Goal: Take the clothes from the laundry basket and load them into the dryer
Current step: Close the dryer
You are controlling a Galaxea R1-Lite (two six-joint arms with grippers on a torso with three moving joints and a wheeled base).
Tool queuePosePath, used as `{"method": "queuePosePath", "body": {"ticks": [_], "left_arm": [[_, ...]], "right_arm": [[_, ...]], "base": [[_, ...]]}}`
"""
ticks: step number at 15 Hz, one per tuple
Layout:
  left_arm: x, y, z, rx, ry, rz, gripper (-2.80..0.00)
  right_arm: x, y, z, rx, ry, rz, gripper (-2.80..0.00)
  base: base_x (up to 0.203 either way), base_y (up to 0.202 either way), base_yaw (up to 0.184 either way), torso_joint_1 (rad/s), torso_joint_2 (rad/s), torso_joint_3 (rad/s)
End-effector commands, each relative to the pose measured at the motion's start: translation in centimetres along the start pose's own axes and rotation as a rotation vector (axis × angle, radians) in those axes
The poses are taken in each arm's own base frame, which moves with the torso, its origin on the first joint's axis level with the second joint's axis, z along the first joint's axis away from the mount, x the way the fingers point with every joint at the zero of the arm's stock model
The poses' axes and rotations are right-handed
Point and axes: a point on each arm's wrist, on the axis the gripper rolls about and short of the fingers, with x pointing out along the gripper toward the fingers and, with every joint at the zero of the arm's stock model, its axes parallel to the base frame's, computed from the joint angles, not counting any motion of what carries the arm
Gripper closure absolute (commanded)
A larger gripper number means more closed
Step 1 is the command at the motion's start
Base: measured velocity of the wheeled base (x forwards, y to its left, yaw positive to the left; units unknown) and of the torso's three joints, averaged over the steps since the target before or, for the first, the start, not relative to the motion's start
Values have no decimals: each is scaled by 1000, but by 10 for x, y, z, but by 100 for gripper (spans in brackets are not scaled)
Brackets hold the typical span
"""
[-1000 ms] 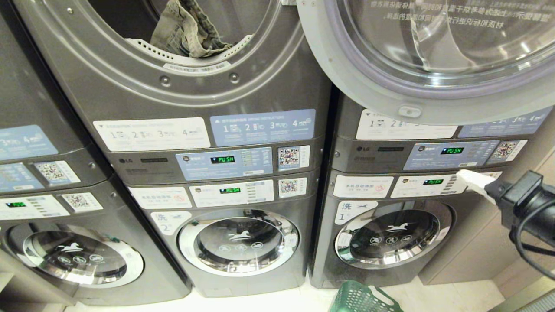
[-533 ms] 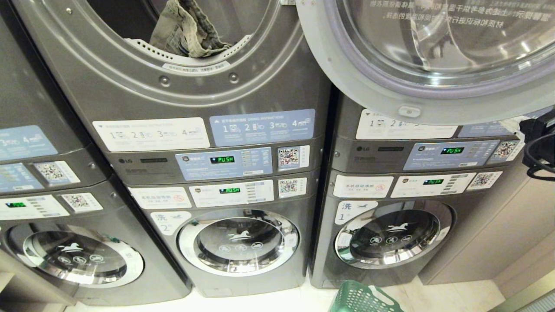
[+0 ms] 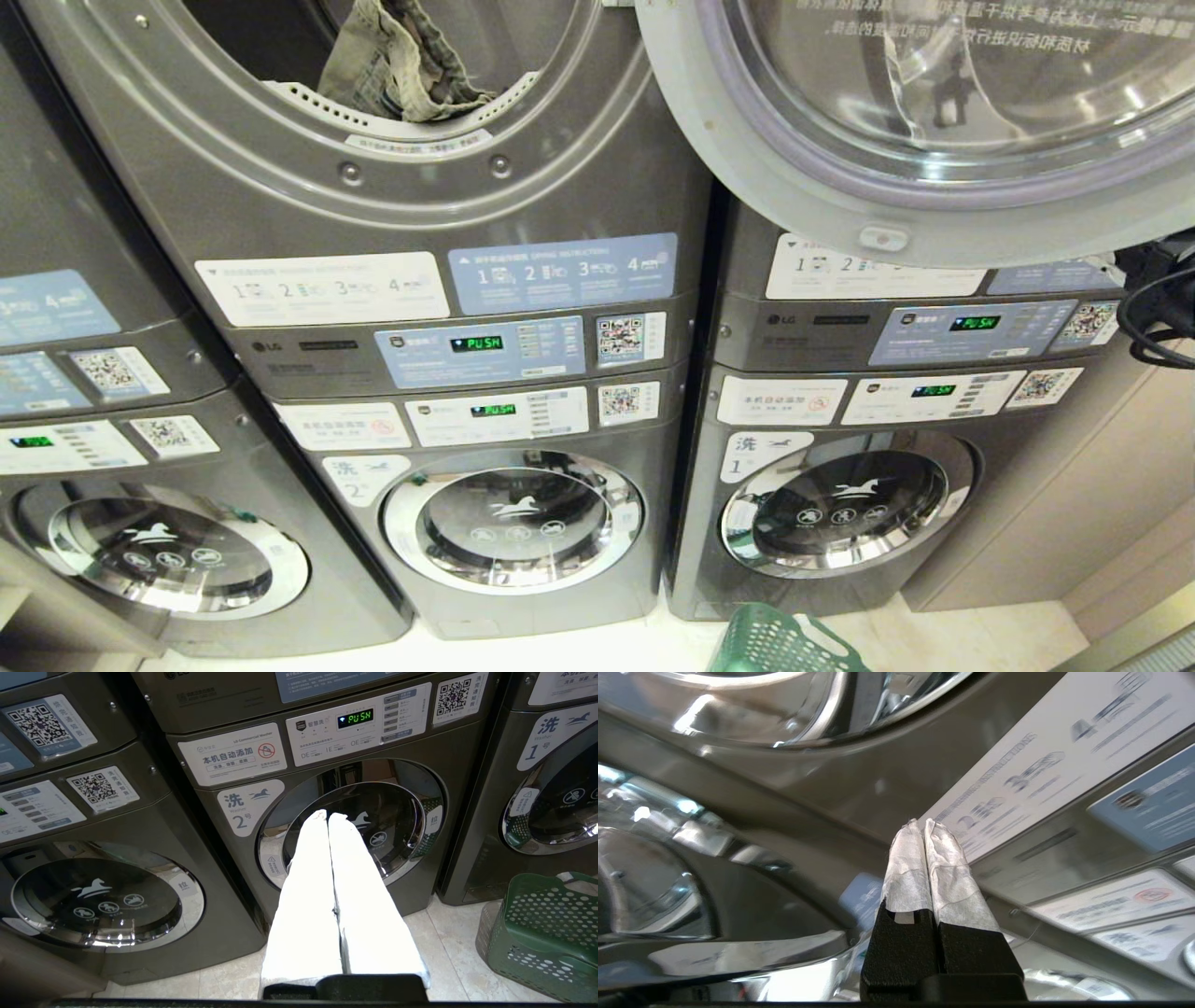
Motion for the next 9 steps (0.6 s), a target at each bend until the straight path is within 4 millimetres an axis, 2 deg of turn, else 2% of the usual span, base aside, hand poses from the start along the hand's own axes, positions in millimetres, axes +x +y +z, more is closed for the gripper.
{"method": "queuePosePath", "body": {"ticks": [1, 3, 5, 9], "left_arm": [[0, 0, 0, 1, 0, -1, 0], [0, 0, 0, 1, 0, -1, 0], [0, 0, 0, 1, 0, -1, 0], [0, 0, 0, 1, 0, 0, 0]], "right_arm": [[-6, 23, 2, -18, 3, 83, 0], [-11, 40, 1, -5, 23, 141, 0], [-11, 46, -2, -10, 35, 163, 0], [-21, 67, -27, 5, 131, 220, 0]], "base": [[0, 0, 0, 0, 0, 0], [0, 0, 0, 0, 0, 0], [0, 0, 0, 0, 0, 0], [0, 0, 0, 0, 0, 0]]}}
